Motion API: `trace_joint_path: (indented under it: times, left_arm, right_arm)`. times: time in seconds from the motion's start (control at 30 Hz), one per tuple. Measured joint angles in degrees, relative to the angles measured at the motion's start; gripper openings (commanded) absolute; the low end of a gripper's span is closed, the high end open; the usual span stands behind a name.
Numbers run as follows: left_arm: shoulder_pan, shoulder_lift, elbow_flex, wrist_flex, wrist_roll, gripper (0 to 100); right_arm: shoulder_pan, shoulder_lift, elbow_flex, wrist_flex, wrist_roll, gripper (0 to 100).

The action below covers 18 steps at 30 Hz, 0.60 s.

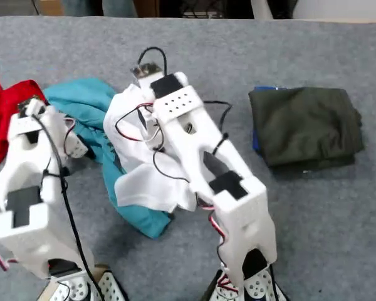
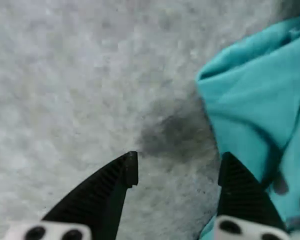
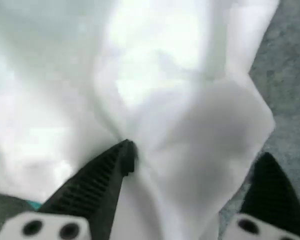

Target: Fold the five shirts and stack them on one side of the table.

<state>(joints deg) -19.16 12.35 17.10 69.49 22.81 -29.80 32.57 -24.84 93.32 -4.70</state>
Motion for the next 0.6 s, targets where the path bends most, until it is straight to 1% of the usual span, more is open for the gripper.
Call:
trace_joint_path:
  times: [0.03, 0.07, 0.13, 0.17, 0.23, 0.37, 0.5, 0.6]
  left_arm:
    - [0.7, 1.3, -1.1, 0.5, 0.3, 18]
    - [1.4, 2.5, -2.4, 0.9, 0.4, 14]
    - [2.9, 4.3, -4.6, 1.2, 0.6, 4]
    - [3.8, 5.1, -5.5, 1.2, 0.6, 2]
    - [5.0, 6.5, -7.5, 1.1, 0.5, 4]
    - [4.9, 8.1, -9.2, 1.4, -1.4, 3]
    - [0.3, 8.1, -9.8, 1.5, -2.3, 3]
    - [-2.9, 5.7, -9.9, 1.5, -5.2, 3]
  right_arm:
    - [0.0, 0.5, 0.0, 0.0, 0.0, 5.3]
    - [0.0, 0.9, -0.4, 0.0, 0.0, 0.6]
    - [0.2, 1.4, -1.0, 0.0, 1.3, 4.5]
    - [0.5, 1.5, -1.1, 0.2, 1.8, 4.1]
    - [1.6, 1.5, -1.1, 1.1, 2.1, 1.1]
    - [4.8, 1.5, -4.7, 4.6, 2.5, 1.2]
    - [9.4, 1.5, -9.9, 7.1, 2.5, 1.2]
    - [12.7, 1.5, -12.2, 7.3, 2.5, 1.2]
